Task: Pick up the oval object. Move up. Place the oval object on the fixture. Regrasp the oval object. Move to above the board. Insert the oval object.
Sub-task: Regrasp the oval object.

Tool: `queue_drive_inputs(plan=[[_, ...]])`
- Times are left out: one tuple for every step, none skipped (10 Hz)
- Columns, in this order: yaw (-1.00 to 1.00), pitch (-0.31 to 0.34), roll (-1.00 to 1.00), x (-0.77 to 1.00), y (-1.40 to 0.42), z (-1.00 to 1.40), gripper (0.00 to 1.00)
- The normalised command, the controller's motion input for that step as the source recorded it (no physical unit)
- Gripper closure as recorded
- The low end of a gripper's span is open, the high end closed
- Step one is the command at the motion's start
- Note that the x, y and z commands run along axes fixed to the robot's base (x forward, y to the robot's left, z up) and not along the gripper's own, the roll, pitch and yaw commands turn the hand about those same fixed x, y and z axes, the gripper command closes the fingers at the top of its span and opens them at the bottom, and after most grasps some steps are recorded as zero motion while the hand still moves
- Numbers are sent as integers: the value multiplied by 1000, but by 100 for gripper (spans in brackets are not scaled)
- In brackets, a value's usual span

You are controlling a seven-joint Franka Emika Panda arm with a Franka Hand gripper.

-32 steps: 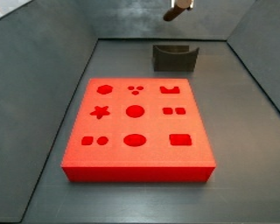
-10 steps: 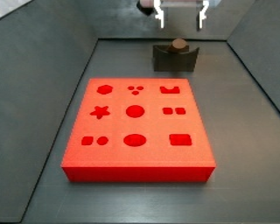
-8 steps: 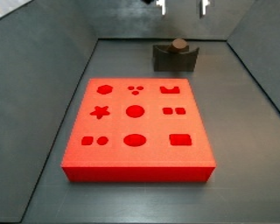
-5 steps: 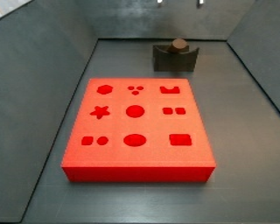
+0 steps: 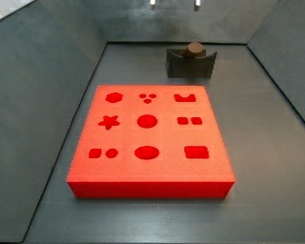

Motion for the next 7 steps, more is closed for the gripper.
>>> queue_drive_inputs(plan=[[80, -190, 5, -881, -11, -7, 0], [99, -191, 10, -704, -14, -4, 0], [107, -187, 11, -614, -16, -4, 0], [-918, -11, 1000, -328, -364, -1000, 0], [-915, -15, 1000, -213, -376, -1000, 0], [-916, -39, 1000, -49, -312, -942, 0], [-924, -51, 1000, -30, -218, -796, 0]])
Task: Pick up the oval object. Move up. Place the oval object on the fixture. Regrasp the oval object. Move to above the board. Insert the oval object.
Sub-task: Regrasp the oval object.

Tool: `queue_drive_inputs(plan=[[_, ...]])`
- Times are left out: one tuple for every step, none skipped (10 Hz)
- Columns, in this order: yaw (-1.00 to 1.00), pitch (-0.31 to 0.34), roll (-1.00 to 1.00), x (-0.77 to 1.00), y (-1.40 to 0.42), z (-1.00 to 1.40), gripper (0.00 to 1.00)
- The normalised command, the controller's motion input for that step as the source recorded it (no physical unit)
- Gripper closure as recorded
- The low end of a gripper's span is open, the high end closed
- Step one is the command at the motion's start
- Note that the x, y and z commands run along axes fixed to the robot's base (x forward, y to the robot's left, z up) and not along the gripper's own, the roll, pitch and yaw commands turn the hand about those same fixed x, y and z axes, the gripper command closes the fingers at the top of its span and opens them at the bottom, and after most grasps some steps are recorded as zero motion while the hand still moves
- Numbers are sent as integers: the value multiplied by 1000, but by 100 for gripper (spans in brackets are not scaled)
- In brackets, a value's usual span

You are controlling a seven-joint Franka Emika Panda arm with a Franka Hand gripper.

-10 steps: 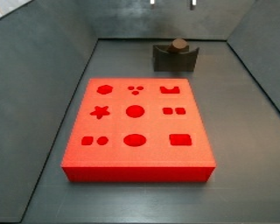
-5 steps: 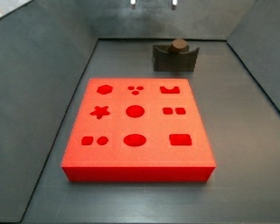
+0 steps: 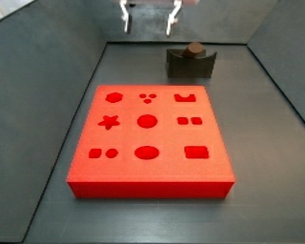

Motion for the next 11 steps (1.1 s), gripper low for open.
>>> queue_drive_inputs(plan=[[-932, -79, 1000, -10, -99, -542, 0], [-936, -98, 1000, 3, -69, -360, 0], [-935, -121, 1000, 1, -44, -120, 0], [-933, -131, 1000, -9, -34, -50, 0], [-930, -155, 1000, -23, -29, -29, 0], [-932, -170, 1000, -29, -22, -22, 0], [-931, -183, 1000, -35, -20, -4, 0], [-928, -194, 1000, -40, -20, 0, 0], [-925, -199, 1000, -33, -19, -9, 0], [-921, -197, 1000, -29, -16, -10, 0], [-918, -189, 1000, -25, -14, -8, 0]])
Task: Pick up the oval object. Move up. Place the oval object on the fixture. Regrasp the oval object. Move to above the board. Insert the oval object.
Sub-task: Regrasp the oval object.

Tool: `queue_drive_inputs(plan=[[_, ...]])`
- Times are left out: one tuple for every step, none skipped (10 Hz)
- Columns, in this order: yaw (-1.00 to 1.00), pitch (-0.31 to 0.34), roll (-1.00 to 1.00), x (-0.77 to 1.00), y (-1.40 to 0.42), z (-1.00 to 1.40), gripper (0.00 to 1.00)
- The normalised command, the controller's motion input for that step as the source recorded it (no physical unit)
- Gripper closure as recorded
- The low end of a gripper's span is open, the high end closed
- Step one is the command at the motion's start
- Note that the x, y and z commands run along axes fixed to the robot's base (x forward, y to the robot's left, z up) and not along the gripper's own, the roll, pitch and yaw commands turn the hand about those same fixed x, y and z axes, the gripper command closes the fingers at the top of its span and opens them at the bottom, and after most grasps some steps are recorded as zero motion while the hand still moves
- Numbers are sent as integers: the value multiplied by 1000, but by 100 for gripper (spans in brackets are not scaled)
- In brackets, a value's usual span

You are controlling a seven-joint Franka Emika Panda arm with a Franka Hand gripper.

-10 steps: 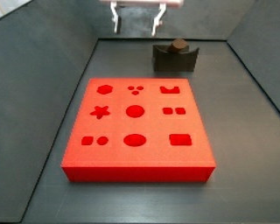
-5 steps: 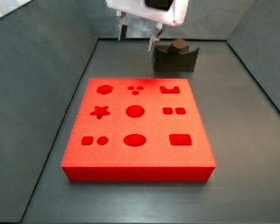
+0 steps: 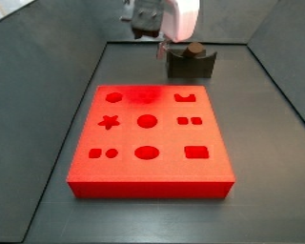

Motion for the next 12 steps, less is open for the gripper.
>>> queue_drive_inputs(plan=[[-921, -184, 1000, -29, -17, -12, 0], [-926, -157, 1000, -40, -10, -8, 0], [-930, -137, 1000, -38, -8, -2, 0], [-926, -73, 1000, -39, -12, 5, 0], [-928, -31, 1000, -33, -14, 6, 0], [-916, 74, 1000, -21, -17, -2, 0], [-914, 209, 1000, -10, -19, -21, 0], [-878, 351, 1000, 4, -15, -39, 0], [-727, 493, 895, 14, -16, -50, 0], [-501, 592, 697, 26, -18, -43, 0], [-219, 663, 453, 59, -15, -34, 0], [-37, 653, 339, 73, -13, -34, 0]])
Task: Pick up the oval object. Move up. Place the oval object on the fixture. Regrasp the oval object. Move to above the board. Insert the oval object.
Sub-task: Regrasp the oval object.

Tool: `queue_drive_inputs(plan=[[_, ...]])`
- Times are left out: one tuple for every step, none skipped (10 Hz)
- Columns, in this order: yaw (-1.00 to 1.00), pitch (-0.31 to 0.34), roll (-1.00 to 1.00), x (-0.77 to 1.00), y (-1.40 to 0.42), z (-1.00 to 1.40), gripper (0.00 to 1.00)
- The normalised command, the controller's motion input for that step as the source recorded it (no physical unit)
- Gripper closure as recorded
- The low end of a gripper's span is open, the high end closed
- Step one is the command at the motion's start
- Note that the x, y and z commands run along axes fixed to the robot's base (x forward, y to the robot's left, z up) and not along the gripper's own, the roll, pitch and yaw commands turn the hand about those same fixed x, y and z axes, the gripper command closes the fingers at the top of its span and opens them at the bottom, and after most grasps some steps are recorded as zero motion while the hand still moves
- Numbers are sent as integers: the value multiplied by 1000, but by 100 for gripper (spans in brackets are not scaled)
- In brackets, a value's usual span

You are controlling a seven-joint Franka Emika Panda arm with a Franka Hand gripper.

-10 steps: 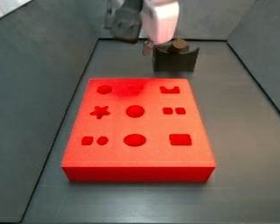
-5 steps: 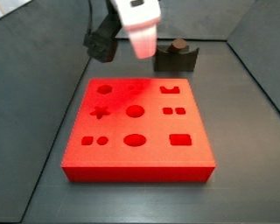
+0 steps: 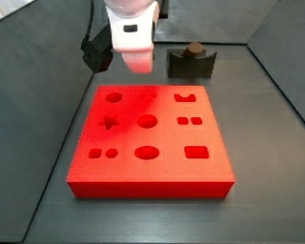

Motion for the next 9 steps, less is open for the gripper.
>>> queue_drive_inputs(plan=[[74, 630, 288, 69, -21, -32, 0], [247, 568, 219, 62, -43, -11, 0], [355, 474, 163, 65, -49, 1, 0], [407, 368, 137, 72, -43, -8, 0], [425, 257, 121, 71, -42, -15, 0], [414, 157, 109, 60, -47, -9, 0], [381, 74, 95, 57, -44, -6, 0], [333, -10, 81, 51, -41, -8, 0], [285, -59, 80, 51, -44, -16, 0]])
